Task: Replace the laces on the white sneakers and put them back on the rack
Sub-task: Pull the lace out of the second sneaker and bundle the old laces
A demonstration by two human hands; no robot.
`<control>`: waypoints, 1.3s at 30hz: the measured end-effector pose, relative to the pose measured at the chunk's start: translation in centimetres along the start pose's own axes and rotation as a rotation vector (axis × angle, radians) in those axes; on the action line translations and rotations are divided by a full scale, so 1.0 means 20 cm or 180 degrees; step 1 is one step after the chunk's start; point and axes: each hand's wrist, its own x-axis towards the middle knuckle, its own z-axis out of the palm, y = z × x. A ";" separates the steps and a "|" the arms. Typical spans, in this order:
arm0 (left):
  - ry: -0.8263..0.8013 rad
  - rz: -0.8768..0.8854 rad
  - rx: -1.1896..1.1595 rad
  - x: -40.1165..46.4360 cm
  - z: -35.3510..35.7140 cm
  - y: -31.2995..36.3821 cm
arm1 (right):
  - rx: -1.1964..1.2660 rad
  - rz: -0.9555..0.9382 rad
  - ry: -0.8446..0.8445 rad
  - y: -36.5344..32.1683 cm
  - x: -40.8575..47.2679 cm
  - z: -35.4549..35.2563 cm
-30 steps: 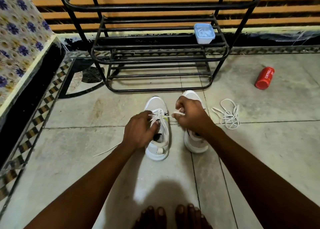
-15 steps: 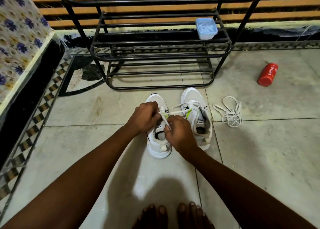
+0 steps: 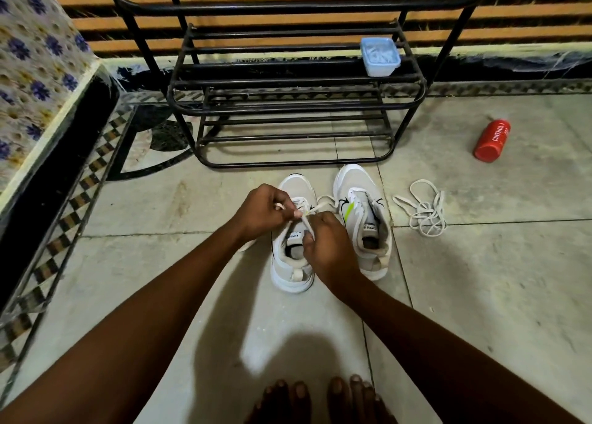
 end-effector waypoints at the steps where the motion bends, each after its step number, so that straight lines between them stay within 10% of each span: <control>1: 0.0100 -0.0053 -0.0010 0.00 0.02 0.01 | 0.0031 -0.0003 0.0011 0.01 0.00 0.01; 7: 0.1793 -0.1525 -0.1824 0.18 -0.08 -0.16 | 0.0097 0.0068 0.0095 0.01 -0.06 0.03; 11: 0.1481 -0.1482 -0.3245 0.11 -0.14 -0.04 | 0.0146 -0.0009 0.0040 0.00 -0.03 0.02; 20: 0.0107 0.0273 0.1026 0.02 -0.01 -0.01 | -0.0016 0.0090 0.0014 0.00 -0.01 0.01; 34: 0.0349 0.0487 0.1830 0.00 0.10 0.05 | 0.0213 0.0226 0.0253 0.02 -0.04 0.03; 39: 0.1042 -0.0013 0.0671 -0.01 0.11 0.01 | 0.0111 0.0286 0.0288 0.00 -0.07 0.05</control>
